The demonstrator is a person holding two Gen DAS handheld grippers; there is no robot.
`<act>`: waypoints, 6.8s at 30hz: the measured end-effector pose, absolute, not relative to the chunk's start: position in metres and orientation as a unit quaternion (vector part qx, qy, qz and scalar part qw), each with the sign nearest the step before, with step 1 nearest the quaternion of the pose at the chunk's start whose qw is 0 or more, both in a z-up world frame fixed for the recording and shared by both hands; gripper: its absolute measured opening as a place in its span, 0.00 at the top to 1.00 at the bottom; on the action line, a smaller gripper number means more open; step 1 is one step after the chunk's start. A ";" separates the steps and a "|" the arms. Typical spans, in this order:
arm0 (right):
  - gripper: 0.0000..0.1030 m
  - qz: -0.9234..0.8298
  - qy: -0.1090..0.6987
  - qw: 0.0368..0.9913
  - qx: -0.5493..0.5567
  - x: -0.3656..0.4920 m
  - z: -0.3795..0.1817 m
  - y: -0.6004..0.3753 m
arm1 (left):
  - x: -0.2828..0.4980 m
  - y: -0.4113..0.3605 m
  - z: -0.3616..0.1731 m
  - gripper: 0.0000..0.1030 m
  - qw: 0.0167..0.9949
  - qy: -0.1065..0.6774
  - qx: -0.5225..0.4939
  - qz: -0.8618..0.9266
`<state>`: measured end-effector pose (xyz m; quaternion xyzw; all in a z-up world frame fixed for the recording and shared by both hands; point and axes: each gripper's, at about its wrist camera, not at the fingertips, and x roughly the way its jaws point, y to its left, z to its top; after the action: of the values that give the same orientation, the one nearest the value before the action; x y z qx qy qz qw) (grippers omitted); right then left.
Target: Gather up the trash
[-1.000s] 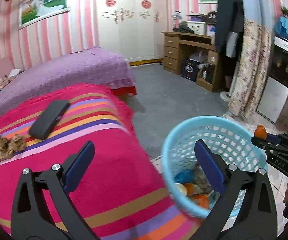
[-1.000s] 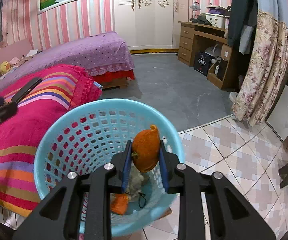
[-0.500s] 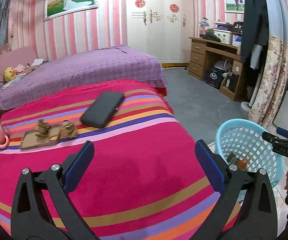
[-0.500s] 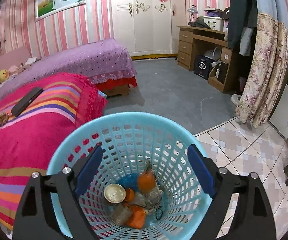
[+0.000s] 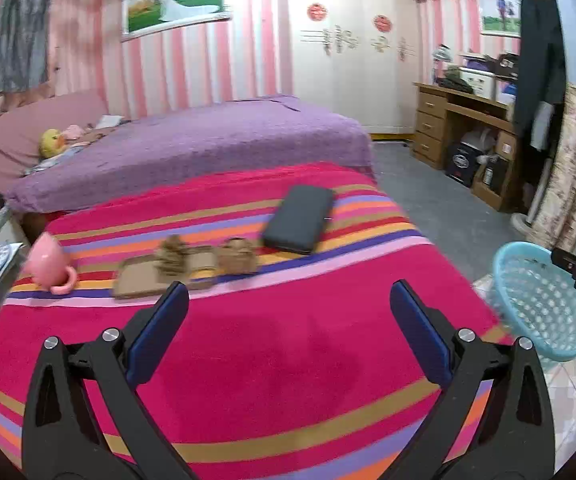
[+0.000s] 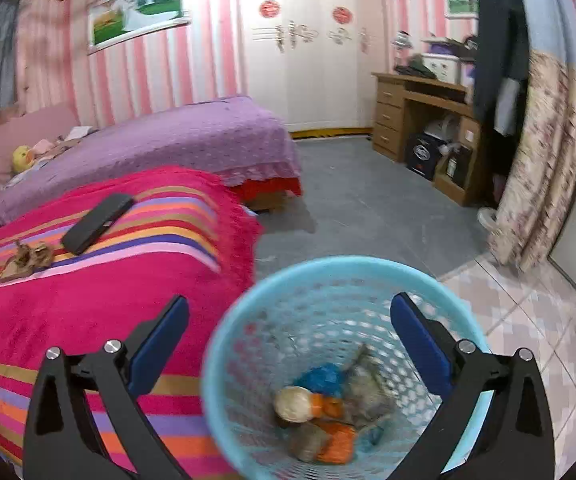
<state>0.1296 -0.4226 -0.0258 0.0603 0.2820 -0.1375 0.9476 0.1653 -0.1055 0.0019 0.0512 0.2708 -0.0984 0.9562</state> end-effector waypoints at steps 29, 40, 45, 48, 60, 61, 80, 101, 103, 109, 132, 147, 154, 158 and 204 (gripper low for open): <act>0.05 0.041 0.317 0.947 -0.020 0.284 -0.052 -0.173 | 0.232 0.097 -0.042 0.05 0.946 0.321 0.015 0.037; 0.28 0.100 0.357 0.928 -0.037 0.326 -0.071 -0.135 | 0.246 0.119 -0.048 0.05 0.943 0.327 -0.011 0.062; 0.65 0.126 0.370 0.920 -0.038 0.338 -0.075 -0.126 | 0.251 0.118 -0.048 0.05 0.942 0.328 -0.013 0.064; 0.65 0.127 0.356 0.925 -0.035 0.332 -0.071 -0.130 | 0.256 0.111 -0.048 0.05 0.942 0.332 -0.017 0.057; 0.65 0.089 0.325 0.940 -0.056 0.299 -0.042 -0.197 | 0.308 0.031 -0.056 0.06 0.936 0.352 -0.005 -0.008; 0.65 0.086 0.325 0.940 -0.058 0.296 -0.042 -0.201 | 0.313 0.022 -0.057 0.06 0.936 0.353 0.003 -0.013; 0.75 0.078 0.320 0.944 -0.014 0.254 -0.037 -0.272 | 0.315 0.009 -0.055 0.55 0.927 0.373 -0.025 -0.032; 0.33 0.112 0.363 0.925 -0.035 0.278 -0.071 -0.233 | 0.197 -0.003 -0.027 0.54 0.939 0.344 -0.025 -0.005; 0.33 0.114 0.371 0.921 -0.032 0.289 -0.075 -0.230 | 0.194 -0.011 -0.026 0.54 0.940 0.341 -0.014 -0.003; 0.34 0.117 0.387 0.914 -0.027 0.319 -0.083 -0.220 | 0.191 -0.018 -0.024 0.54 0.941 0.338 -0.005 0.004; 0.49 -0.088 0.307 0.947 0.006 0.094 -0.017 -0.502 | 0.154 -0.273 -0.027 0.53 0.928 0.312 0.032 -0.203; 0.49 -0.149 0.322 0.934 0.046 0.064 -0.043 -0.567 | 0.140 -0.372 -0.036 0.11 0.906 0.324 0.069 -0.263; 0.48 -0.143 0.326 0.934 0.031 0.092 -0.052 -0.548 | 0.136 -0.315 -0.021 0.08 0.923 0.307 0.088 -0.216; 0.16 -0.161 0.319 0.933 0.032 0.100 -0.049 -0.542 | 0.130 -0.282 -0.014 0.07 0.928 0.298 0.092 -0.201; 0.04 -0.020 0.205 0.979 0.005 0.025 -0.024 -0.249 | 0.031 -0.009 -0.019 0.05 0.972 0.232 0.006 -0.035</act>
<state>0.0246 -0.2491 -0.0242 0.0049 0.2051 -0.0204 0.9785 0.0315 -0.0094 -0.0193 0.0060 0.2317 -0.0353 0.9721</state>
